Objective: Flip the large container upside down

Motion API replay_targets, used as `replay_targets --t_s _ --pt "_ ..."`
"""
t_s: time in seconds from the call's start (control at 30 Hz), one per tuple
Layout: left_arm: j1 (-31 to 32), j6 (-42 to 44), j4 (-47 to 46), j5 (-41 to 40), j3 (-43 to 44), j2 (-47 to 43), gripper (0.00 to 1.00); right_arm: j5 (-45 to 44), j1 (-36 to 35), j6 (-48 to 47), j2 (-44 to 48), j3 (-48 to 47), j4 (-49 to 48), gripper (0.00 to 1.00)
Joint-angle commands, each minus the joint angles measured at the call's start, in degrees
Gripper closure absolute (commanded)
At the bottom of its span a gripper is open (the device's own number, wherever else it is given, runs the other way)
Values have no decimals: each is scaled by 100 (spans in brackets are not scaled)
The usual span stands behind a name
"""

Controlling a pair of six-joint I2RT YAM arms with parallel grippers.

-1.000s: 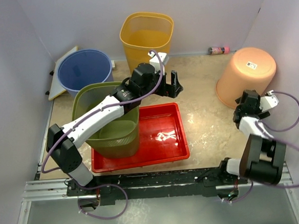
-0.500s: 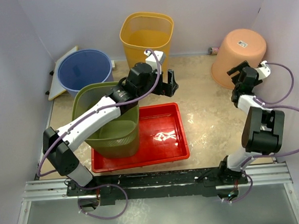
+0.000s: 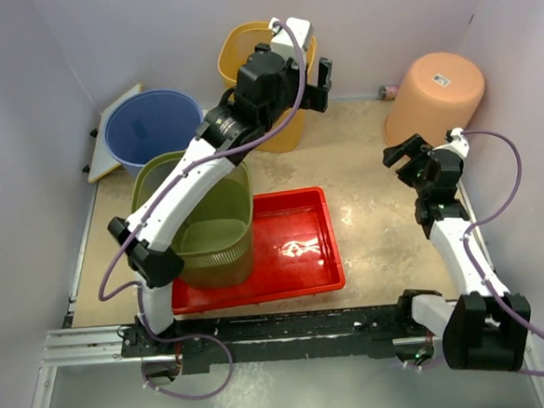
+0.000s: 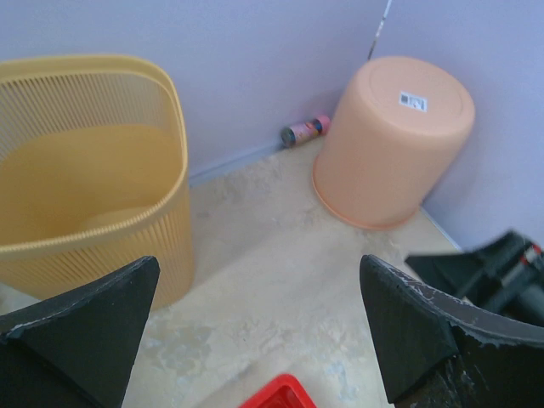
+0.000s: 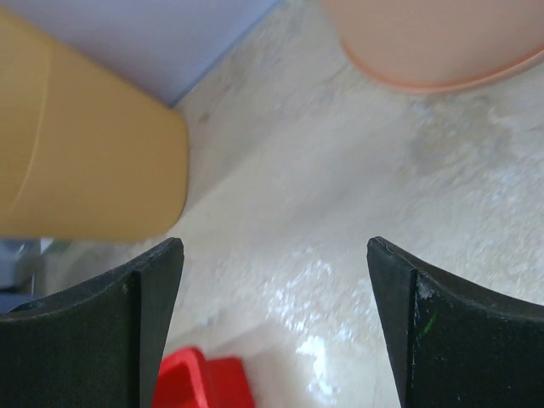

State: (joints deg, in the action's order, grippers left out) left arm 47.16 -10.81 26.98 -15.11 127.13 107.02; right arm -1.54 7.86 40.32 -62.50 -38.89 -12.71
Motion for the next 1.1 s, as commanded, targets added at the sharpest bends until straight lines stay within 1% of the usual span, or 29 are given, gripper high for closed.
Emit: replay_targets --t_s 0.0,0.1,0.23,0.27,0.33,0.4,0.43,0.5,0.57,0.6,0.67,0.7,0.77,0.9,1.0,1.07 --pt "-333 528 500 -277 1225 756 1 461 -179 -292 497 -192 987 8" --pt "-704 438 173 -31 1507 1139 2 485 -223 -456 805 -313 1459 6" --pt "-907 451 -812 181 1030 1304 2 544 -238 -554 1164 -328 1811 5" --pt "-929 446 -873 260 1113 1421 3 558 -236 -572 1228 -325 1894 5" --pt "-936 490 -628 406 1444 1686 3 569 -233 -598 1354 -313 2051 5" --pt "-941 438 -403 550 1513 1761 5 586 -235 -626 1479 -320 2185 5" --pt "-939 415 -376 629 1358 1634 6 630 -232 -658 1533 -339 2238 5" --pt "-928 286 -512 825 782 1185 7 833 -237 -797 1611 -412 2240 4" --pt "-851 219 -715 935 141 599 6 1208 -241 -989 1611 -569 2141 3" --pt "-797 225 -757 969 -106 307 6 1473 -247 -1032 1572 -743 2095 1" --pt "-672 264 -601 995 -342 -170 6 1711 -358 -999 1365 -1057 1987 0" --pt "-588 294 -477 971 -398 -364 6 1691 -489 -959 1232 -1220 1966 0" --pt "-444 332 -376 881 -649 -859 6 1394 -881 -925 851 -1828 2061 0" --pt "-363 174 -523 365 -1439 -1847 6 597 -1810 -976 -267 -3072 2496 0" --pt "-368 64 -570 -322 -2159 -2553 6 58 -2291 -1064 -1185 -4093 2713 0" --pt "-371 -53 -567 -957 -2581 -2948 6 -83 -2349 -935 -1706 -4705 2732 0"
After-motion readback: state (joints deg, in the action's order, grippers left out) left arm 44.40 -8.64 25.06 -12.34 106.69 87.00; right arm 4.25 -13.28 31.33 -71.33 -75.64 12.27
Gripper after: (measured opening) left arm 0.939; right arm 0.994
